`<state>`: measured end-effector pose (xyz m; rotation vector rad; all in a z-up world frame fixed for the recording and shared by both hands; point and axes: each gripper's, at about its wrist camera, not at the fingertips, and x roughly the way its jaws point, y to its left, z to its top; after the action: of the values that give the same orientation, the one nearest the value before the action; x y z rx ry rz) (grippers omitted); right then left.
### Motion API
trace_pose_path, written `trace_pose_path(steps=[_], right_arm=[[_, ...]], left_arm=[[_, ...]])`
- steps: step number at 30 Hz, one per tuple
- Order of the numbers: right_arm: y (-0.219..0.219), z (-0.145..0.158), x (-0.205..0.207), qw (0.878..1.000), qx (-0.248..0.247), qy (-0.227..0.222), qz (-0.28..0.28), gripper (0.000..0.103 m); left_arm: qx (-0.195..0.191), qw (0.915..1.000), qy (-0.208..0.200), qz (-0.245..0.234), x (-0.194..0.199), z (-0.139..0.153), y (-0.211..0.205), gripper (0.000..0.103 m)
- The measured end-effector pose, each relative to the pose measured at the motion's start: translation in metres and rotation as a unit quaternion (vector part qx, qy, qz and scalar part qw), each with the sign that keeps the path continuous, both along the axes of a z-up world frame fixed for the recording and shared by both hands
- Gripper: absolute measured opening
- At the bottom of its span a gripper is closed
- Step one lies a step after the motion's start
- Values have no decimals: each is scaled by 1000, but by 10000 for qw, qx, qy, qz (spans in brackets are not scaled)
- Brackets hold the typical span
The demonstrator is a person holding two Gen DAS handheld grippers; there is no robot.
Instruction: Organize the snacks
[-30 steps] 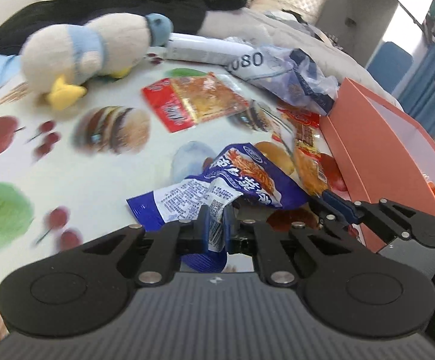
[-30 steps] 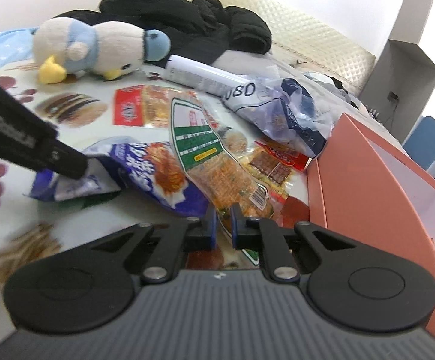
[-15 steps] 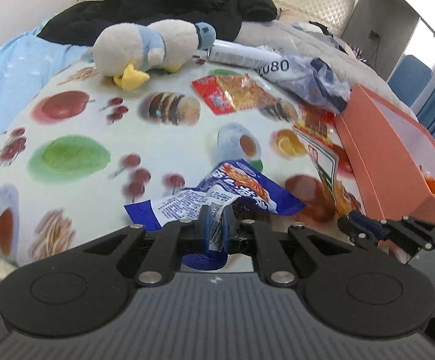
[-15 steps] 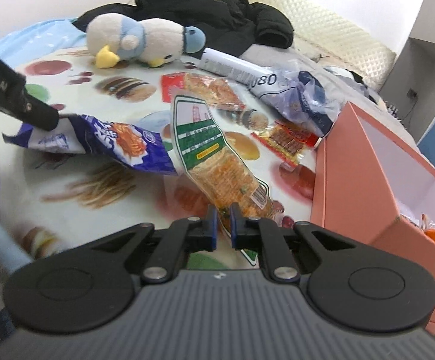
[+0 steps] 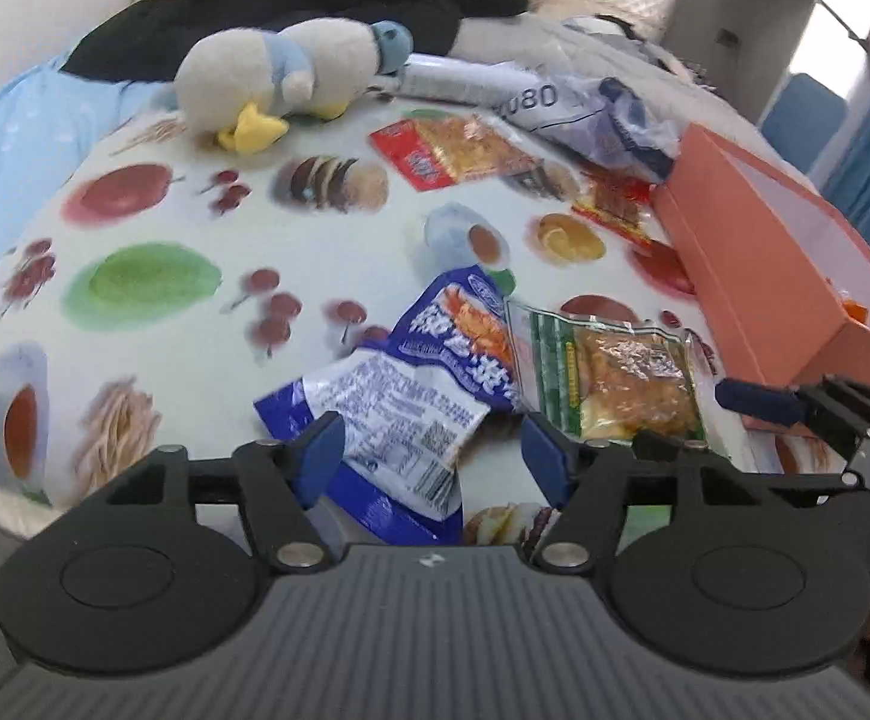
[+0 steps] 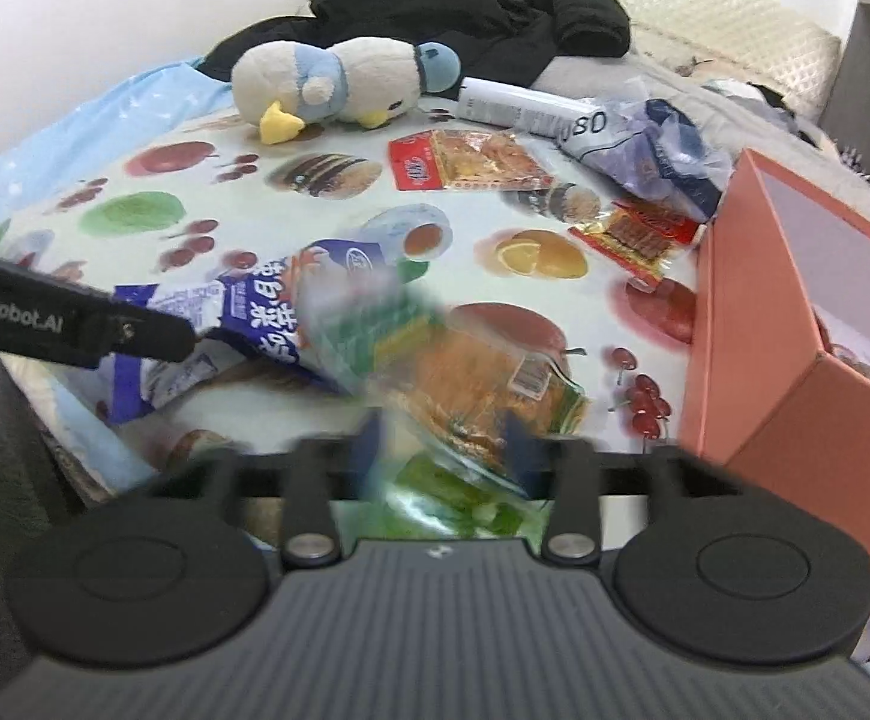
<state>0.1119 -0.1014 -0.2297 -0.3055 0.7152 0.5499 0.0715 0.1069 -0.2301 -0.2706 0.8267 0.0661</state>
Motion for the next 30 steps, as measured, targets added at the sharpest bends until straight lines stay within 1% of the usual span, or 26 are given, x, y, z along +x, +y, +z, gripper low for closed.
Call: trace_pose_path(steps=[1,2,4,5,6,7,10,13,15,19,22,25,27,30], right_arm=[[-1,1,0,10000,44,-23,84,69],[-2,3,0,9998,44,-30,186,69],[-1,5,1,9988,16,14,482,72],[-1,7,2,9980,3,7,633,76],[-1,8,3,9970,-18,-7,768,89],[-1,9,4,9961,-43,-27,878,91],[1,10,14,9942,-157,2,1060,91],[0,8,29,9938,-233,85,1085,91],[1,4,37,9943,-308,187,1002,91],[2,-3,46,9952,-278,337,872,91],[3,-9,54,9974,-325,397,510,91],[3,-15,60,9985,-324,421,147,91],[4,-18,61,9985,-369,403,-6,91],[2,-23,63,9985,-275,436,-171,91]], left_arm=[[-38,10000,-45,-41,1,2,5,75],[-46,9999,-101,-122,2,3,8,77],[121,9989,-317,-311,1,8,11,89],[202,9984,-362,-380,2,8,13,90],[289,9975,-380,-519,5,8,14,92],[322,9968,-377,-631,7,7,15,92],[295,9944,-293,-973,17,1,21,92],[378,9926,-208,-1132,24,-9,23,92],[467,9911,-164,-1235,29,-15,23,92],[537,9883,-215,-1409,38,-22,23,92],[545,9875,-190,-1464,44,-26,21,92],[633,9865,-175,-1497,48,-30,18,92],[764,9855,-164,-1504,50,-32,15,92],[732,9859,-152,-1495,51,-35,15,92]])
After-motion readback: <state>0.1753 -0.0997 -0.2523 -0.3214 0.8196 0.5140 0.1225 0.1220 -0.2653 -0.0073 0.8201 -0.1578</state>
